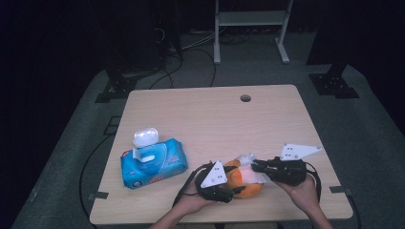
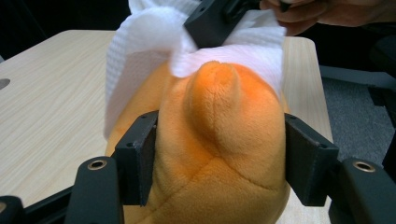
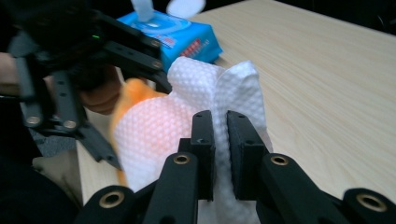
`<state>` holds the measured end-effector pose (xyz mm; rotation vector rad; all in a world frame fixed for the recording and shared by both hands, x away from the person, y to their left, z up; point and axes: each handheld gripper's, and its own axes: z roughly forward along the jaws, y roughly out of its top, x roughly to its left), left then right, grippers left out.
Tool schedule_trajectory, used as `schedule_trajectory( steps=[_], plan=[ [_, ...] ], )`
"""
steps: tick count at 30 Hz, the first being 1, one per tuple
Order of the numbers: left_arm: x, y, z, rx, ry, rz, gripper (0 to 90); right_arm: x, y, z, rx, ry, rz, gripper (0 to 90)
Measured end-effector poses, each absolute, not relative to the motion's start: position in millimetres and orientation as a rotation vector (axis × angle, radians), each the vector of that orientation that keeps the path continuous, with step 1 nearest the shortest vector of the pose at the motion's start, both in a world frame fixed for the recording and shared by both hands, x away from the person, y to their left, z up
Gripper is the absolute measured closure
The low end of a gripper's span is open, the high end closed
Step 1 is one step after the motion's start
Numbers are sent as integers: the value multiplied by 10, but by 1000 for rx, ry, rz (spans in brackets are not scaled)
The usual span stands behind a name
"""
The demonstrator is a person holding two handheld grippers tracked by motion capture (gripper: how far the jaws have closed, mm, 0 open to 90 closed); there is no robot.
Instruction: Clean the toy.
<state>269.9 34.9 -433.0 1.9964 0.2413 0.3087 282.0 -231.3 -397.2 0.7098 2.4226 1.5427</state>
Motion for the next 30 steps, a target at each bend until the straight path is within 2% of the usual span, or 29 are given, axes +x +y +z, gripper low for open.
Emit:
schedule_trajectory(
  steps=[8, 11, 17, 21, 25, 30],
  plan=[
    [2812, 488, -4331, 1965, 329, 253, 365, 2844, -2408, -3995, 743, 2413, 1524, 807],
    [2786, 464, -4332, 1971, 314, 268, 365, 2855, -2466, -3994, 770, 2409, 1549, 806],
    [2791, 467, -4335, 1970, 320, 268, 369, 2792, -2266, -3943, 669, 2436, 1547, 807],
    [2811, 520, -4332, 1965, 346, 260, 369, 2865, -2423, -4009, 758, 2419, 1542, 807],
    [2778, 473, -4333, 1979, 296, 281, 366, 2867, -2506, -3996, 799, 2400, 1551, 808],
    [2637, 351, -4344, 2005, 180, 357, 358, 2796, -2219, -3914, 665, 2468, 1594, 807]
  ],
)
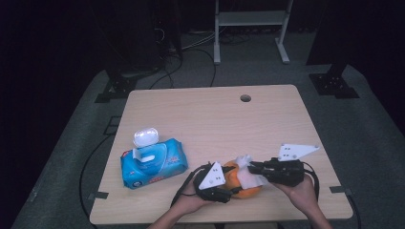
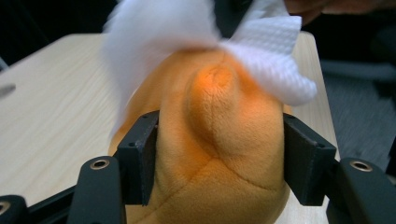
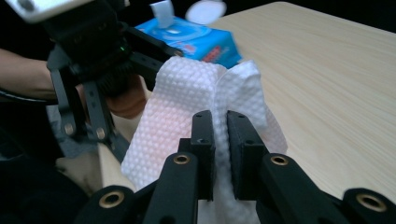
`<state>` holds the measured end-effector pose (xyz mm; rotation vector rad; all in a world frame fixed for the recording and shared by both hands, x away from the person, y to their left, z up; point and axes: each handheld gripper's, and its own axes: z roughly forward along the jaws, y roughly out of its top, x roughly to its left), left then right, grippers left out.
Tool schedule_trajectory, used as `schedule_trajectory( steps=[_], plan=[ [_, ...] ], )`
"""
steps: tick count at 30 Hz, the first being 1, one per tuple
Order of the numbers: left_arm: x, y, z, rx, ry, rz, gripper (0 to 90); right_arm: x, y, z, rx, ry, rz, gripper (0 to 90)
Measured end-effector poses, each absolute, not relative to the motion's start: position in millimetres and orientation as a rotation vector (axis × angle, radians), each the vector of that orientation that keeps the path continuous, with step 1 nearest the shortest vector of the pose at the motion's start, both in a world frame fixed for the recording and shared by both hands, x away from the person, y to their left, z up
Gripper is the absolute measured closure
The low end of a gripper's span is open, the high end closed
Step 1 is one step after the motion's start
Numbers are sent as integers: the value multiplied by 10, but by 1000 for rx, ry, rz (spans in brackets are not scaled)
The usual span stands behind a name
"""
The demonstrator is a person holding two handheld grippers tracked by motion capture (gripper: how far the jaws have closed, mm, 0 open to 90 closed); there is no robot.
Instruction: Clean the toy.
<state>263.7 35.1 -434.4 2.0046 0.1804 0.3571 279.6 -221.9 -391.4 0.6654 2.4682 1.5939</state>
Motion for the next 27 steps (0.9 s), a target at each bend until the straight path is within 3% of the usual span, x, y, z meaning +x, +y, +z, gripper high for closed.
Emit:
schedule_trajectory(
  steps=[12, 18, 24, 27],
  plan=[
    [2571, 318, -4352, 2034, 107, 410, 340, 2834, -2344, -4002, 739, 2469, 1542, 810],
    [2609, 308, -4362, 2034, 199, 388, 93, 2845, -2329, -4037, 737, 2488, 1514, 809],
    [2602, 301, -4355, 2045, 171, 378, 265, 2768, -2249, -3918, 672, 2448, 1572, 810],
    [2594, 285, -4362, 2044, 171, 383, 300, 2681, -2093, -3837, 579, 2465, 1570, 810]
  ],
)
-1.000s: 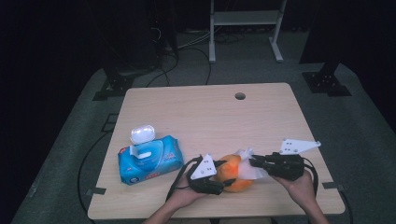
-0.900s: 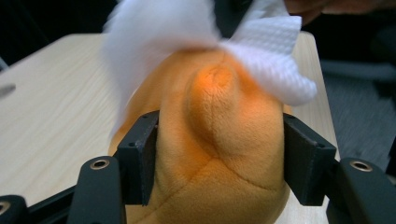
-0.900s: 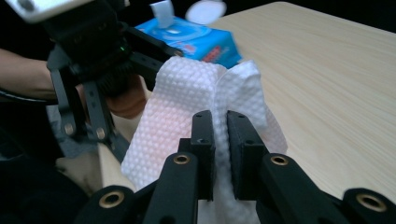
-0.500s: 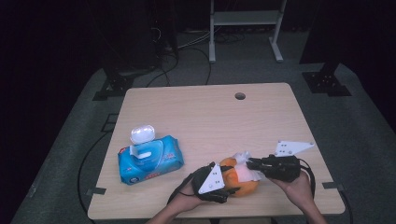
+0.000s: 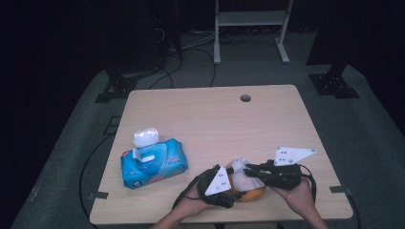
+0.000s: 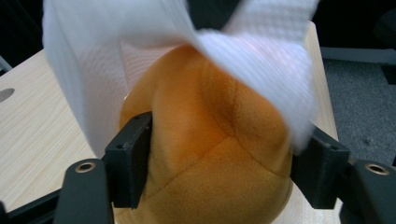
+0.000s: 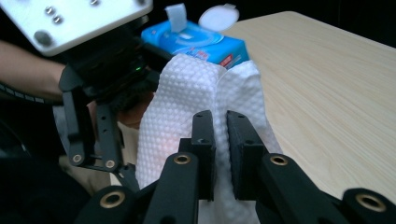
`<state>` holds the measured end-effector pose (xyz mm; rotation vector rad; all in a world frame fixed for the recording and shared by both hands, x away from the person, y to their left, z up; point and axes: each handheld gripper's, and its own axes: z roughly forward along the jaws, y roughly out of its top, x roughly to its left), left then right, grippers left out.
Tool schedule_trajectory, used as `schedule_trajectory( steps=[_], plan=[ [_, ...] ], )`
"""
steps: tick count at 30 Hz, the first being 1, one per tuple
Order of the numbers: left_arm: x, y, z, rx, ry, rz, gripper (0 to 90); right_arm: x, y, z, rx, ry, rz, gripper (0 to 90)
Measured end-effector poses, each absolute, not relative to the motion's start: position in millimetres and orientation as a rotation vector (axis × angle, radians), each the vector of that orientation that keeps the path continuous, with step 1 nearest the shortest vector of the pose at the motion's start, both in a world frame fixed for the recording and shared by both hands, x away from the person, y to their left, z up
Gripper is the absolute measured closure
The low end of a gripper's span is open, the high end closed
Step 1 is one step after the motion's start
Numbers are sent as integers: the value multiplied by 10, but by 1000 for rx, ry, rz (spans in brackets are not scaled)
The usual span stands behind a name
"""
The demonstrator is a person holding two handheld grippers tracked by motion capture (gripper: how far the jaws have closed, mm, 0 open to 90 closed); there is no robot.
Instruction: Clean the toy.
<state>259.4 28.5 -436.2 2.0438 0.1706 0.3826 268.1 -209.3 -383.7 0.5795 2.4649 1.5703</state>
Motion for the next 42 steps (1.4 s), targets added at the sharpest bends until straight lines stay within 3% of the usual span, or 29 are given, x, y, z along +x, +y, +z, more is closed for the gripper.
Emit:
schedule_trajectory(
  steps=[3, 10, 16, 24, 30, 37, 42],
  plan=[
    [2645, 345, -4365, 2028, 210, 359, 324, 2702, -2083, -3894, 584, 2476, 1543, 811],
    [2841, 490, -4367, 1971, 368, 215, 334, 2871, -2495, -4033, 821, 2387, 1549, 811],
    [2932, 562, -4374, 1955, 444, 176, 344, 2775, -2268, -3947, 680, 2415, 1576, 810],
    [3051, 658, -4408, 1901, 556, 96, 350, 2904, -2472, -4045, 821, 2371, 1508, 816],
    [3060, 671, -4400, 1905, 570, 92, 354, 2869, -2282, -4042, 721, 2415, 1546, 811],
    [3102, 716, -4412, 1876, 611, 58, 364, 2946, -2472, -4100, 855, 2373, 1535, 813],
    [3077, 673, -4404, 1882, 595, 70, 368, 2853, -2220, -3981, 706, 2395, 1593, 811]
  ],
)
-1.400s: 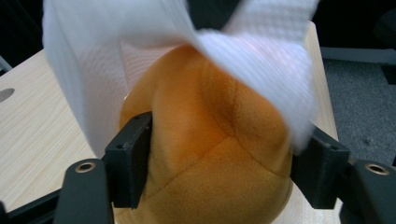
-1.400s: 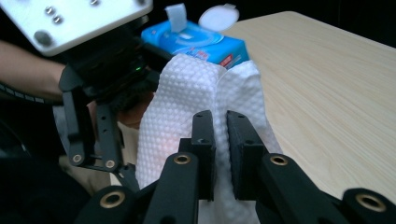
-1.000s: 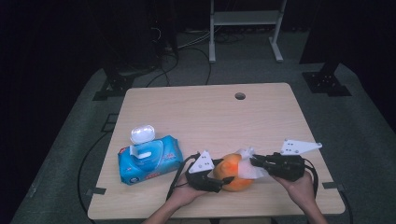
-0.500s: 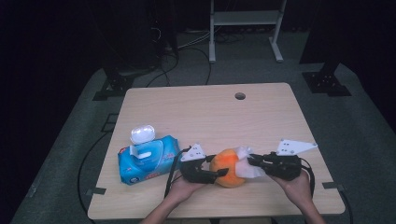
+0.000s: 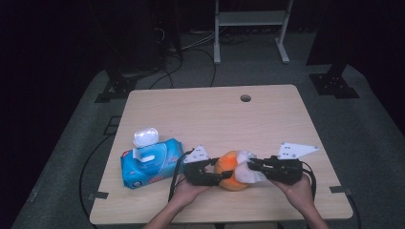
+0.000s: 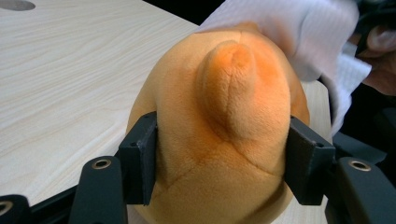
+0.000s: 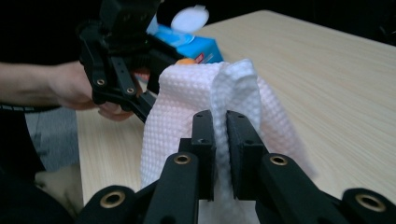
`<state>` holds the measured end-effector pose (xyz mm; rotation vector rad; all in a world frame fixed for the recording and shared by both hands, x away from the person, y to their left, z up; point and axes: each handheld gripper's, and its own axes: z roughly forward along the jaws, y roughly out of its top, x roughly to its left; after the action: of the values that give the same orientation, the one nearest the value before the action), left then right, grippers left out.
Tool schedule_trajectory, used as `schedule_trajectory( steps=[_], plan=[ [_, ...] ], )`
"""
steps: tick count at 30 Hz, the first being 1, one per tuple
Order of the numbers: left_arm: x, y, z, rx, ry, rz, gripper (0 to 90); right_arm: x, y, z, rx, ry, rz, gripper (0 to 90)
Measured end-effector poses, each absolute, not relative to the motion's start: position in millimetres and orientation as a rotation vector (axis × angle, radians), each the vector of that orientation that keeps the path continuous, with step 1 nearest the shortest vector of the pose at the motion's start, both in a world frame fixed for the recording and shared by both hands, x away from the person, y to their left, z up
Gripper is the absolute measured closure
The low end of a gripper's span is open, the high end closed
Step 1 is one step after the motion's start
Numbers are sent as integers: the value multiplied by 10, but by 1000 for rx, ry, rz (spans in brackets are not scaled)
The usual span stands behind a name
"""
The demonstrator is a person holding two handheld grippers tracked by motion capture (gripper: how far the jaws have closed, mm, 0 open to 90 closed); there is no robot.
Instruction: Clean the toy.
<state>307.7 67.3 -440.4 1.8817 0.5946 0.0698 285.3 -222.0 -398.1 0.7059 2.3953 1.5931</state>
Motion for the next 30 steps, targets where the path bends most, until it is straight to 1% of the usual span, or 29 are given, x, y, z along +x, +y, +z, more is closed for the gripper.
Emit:
schedule_trajectory(
  steps=[2, 8, 10, 13, 16, 21, 23, 25, 27, 28, 30],
  plan=[
    [3073, 676, -4403, 1883, 594, 68, 369, 2882, -2194, -4028, 709, 2416, 1567, 816],
    [3108, 723, -4400, 1842, 649, 47, 373, 2992, -2402, -4121, 876, 2392, 1478, 815],
    [3104, 723, -4390, 1827, 659, 45, 378, 2957, -2397, -4090, 863, 2377, 1493, 815],
    [3090, 691, -4381, 1817, 653, 37, 388, 2864, -2260, -3995, 761, 2373, 1566, 810],
    [3044, 664, -4343, 1820, 646, 58, 405, 2858, -2155, -3997, 720, 2395, 1535, 811],
    [2992, 684, -4273, 1817, 650, 129, 408, 2992, -2326, -4133, 864, 2399, 1513, 813],
    [2975, 668, -4268, 1825, 645, 140, 407, 2982, -2342, -4116, 878, 2381, 1542, 813],
    [2934, 615, -4259, 1848, 617, 168, 401, 2922, -2287, -4030, 808, 2350, 1617, 812],
    [2891, 559, -4253, 1868, 594, 182, 386, 2881, -2215, -3979, 765, 2348, 1626, 810],
    [2873, 533, -4252, 1882, 590, 193, 361, 2882, -2196, -3986, 758, 2360, 1611, 811],
    [2884, 526, -4269, 1870, 599, 160, 266, 2924, -2201, -4074, 798, 2392, 1591, 812]
  ],
)
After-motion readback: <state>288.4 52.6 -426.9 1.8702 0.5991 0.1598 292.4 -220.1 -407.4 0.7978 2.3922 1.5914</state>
